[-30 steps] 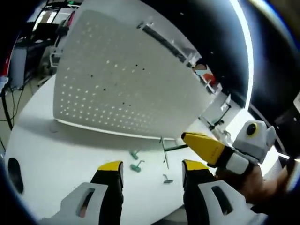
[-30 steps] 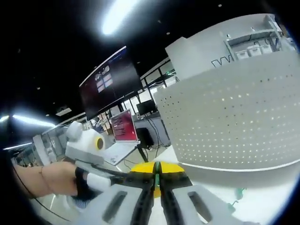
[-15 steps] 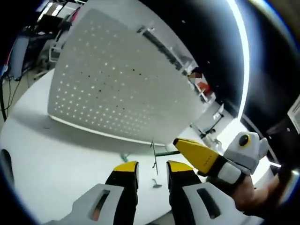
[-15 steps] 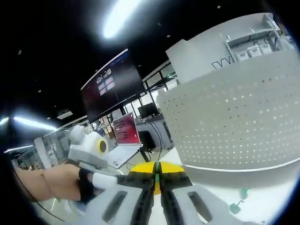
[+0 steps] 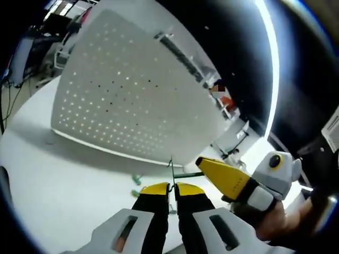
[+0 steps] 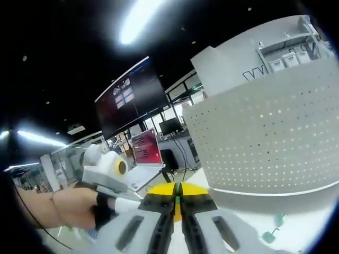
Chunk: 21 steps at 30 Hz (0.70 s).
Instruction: Insert the hook assembly into the mounting plate slot until the hook locks in place.
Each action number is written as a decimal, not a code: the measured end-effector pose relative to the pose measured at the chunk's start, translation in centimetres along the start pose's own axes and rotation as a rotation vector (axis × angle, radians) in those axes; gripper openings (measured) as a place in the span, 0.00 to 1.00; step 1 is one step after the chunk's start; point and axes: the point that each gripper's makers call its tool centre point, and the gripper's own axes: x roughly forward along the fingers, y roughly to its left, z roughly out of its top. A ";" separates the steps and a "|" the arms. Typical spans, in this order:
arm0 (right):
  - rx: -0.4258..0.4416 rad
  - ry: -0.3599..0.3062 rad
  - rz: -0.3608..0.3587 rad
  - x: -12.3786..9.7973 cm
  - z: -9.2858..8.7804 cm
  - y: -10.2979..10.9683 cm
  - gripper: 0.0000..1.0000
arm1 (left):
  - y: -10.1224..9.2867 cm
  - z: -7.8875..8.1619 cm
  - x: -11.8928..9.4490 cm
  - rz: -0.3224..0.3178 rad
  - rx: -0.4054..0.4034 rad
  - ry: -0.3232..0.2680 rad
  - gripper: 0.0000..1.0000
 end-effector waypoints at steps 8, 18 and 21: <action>-0.032 0.011 0.008 -0.1 -0.1 0.3 0.00 | 0.0 0.0 -0.2 -0.003 -0.007 -0.011 0.02; -0.045 0.063 0.026 0.2 -0.5 0.9 0.00 | 0.5 0.4 -1.0 0.039 0.063 -0.027 0.01; -0.046 0.084 0.039 0.4 -0.6 1.1 0.00 | 0.8 0.5 -1.3 0.060 0.090 -0.031 0.01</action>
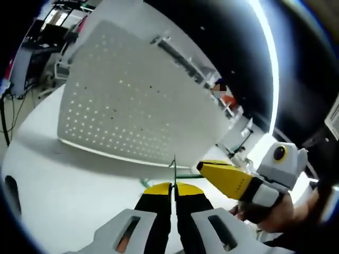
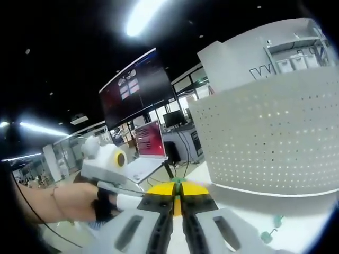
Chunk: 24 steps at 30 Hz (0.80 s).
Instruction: Insert the hook assembly into the mounting plate slot until the hook locks in place.
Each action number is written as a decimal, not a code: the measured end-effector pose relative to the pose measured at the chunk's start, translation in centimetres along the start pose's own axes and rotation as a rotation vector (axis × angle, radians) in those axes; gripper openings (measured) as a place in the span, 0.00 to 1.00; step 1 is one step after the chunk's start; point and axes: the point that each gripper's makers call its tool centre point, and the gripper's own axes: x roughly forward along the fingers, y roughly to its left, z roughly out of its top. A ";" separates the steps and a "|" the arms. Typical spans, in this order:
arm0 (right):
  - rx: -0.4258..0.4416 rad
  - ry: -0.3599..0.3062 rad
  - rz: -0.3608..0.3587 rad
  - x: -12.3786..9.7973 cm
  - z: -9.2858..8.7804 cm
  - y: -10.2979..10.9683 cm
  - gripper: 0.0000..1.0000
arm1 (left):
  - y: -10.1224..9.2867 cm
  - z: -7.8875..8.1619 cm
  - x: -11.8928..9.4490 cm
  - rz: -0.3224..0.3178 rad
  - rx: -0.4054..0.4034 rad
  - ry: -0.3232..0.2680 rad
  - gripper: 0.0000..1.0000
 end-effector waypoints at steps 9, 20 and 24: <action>0.048 0.033 0.032 -0.2 0.0 0.4 0.07 | 1.4 1.0 -1.1 0.080 0.112 -0.030 0.01; 0.087 0.049 0.052 -0.2 -0.1 0.8 0.11 | 2.1 1.0 -1.2 0.149 0.273 -0.011 0.01; 0.097 0.053 0.052 -0.2 0.0 0.6 0.11 | 2.1 1.2 -1.1 0.162 0.320 -0.015 0.01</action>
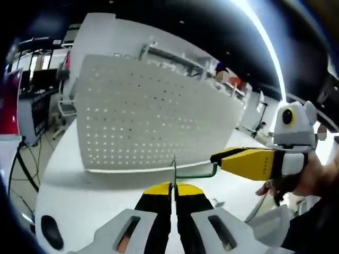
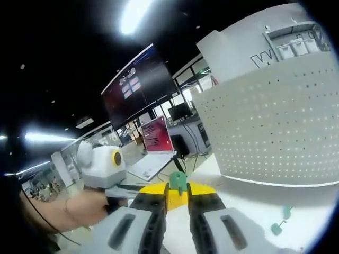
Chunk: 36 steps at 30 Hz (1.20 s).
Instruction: Insert the hook assembly into the mounting plate slot until the hook locks in place.
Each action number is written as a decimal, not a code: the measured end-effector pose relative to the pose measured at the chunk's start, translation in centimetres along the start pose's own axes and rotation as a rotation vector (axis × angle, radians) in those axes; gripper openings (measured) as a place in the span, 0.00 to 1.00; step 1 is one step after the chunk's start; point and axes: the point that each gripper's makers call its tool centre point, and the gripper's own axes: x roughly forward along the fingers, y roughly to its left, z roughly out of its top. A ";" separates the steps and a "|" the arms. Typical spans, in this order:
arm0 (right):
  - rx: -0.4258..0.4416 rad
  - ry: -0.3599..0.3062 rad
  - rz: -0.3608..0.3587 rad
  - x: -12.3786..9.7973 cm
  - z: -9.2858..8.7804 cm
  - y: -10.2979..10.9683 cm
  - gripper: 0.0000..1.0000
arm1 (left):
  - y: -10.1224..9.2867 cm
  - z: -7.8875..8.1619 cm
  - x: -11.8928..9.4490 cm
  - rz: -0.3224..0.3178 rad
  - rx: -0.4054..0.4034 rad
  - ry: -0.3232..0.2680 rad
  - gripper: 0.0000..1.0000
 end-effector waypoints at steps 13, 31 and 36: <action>0.035 -0.003 -0.002 0.2 -0.1 -0.3 0.11 | -0.7 0.9 0.5 0.002 0.104 -0.032 0.01; 0.045 -0.017 0.001 0.7 -0.2 -0.2 0.06 | -2.0 1.7 0.5 -0.049 0.097 -0.101 0.01; 0.042 -0.023 0.007 0.8 0.1 -0.1 0.03 | -2.0 2.0 0.3 -0.050 0.097 -0.117 0.01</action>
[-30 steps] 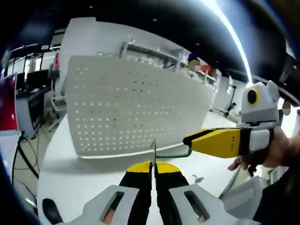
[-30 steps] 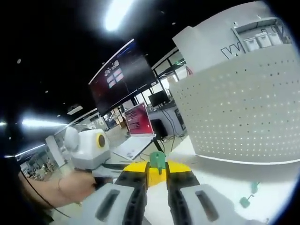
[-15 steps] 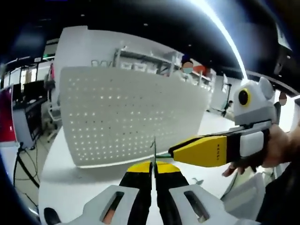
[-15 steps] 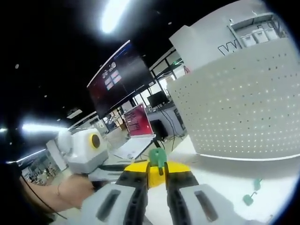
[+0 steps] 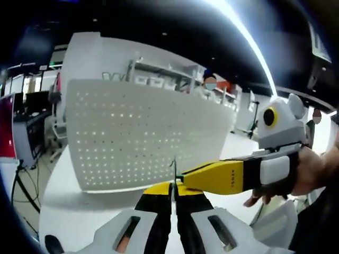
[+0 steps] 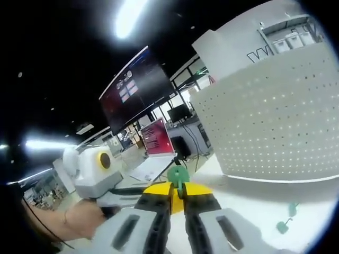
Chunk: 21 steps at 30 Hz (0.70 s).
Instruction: Insert the hook assembly into the mounting plate slot until the hook locks in place.
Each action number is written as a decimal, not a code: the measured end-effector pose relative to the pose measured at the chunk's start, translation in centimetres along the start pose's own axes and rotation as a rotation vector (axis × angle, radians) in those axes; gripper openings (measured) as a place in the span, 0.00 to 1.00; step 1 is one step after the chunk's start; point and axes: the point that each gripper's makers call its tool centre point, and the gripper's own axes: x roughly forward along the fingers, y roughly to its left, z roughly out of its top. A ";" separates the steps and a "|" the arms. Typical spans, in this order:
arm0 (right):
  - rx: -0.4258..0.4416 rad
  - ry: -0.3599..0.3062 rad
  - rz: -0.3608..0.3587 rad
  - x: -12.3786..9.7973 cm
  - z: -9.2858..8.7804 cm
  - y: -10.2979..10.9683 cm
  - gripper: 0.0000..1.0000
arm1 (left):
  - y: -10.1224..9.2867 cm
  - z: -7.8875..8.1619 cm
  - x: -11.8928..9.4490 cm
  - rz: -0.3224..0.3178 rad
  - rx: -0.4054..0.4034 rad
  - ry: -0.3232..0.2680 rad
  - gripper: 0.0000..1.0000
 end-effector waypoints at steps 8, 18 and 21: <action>-0.029 -0.012 0.006 0.3 0.5 0.2 0.01 | 0.2 0.6 -0.1 0.004 -0.005 -0.024 0.01; -0.074 -0.014 0.012 0.4 0.6 0.7 0.00 | 0.3 0.8 -0.4 -0.007 0.002 -0.050 0.02; -0.108 -0.007 0.013 0.4 0.6 0.9 0.00 | 0.3 0.9 -0.4 -0.007 0.032 -0.053 0.03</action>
